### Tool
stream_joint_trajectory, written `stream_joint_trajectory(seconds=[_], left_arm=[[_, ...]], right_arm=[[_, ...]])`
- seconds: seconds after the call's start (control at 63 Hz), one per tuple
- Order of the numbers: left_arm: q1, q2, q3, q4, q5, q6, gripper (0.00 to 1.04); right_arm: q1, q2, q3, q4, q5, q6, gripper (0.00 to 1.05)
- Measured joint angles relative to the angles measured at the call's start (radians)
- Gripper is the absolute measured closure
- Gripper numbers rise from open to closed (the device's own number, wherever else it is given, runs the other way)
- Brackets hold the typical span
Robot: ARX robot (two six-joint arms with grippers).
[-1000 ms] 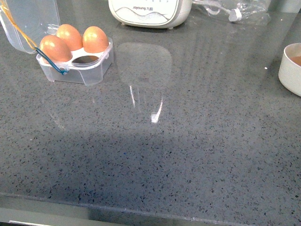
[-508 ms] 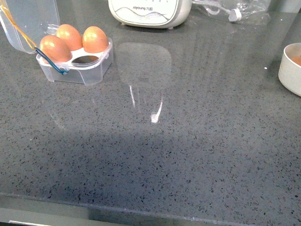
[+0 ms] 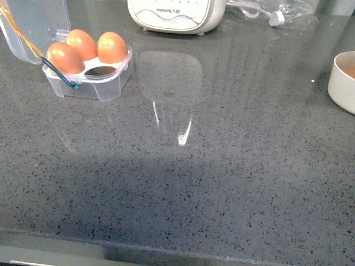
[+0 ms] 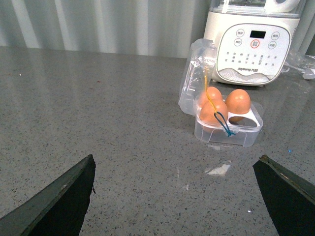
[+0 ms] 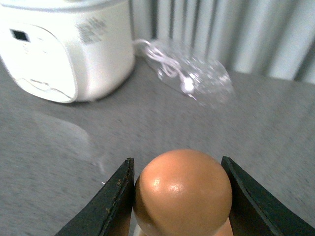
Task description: Put egg into box
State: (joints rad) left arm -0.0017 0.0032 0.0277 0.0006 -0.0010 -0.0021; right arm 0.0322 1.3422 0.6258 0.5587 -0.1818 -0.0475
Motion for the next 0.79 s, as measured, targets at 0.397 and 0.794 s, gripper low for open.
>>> stream_joint_trajectory(seconds=[0.397,0.794], left_arm=[[0.000,0.000,0.000,0.000,0.000,0.000,0.07],[0.000,0.000,0.000,0.000,0.000,0.000,0.07]], right_arm=[[0.321,0.111,0.107,0.115,-0.107,0.063,0.60],[0.515,0.375,0.319,0.087,-0.085,0.163,0.60]])
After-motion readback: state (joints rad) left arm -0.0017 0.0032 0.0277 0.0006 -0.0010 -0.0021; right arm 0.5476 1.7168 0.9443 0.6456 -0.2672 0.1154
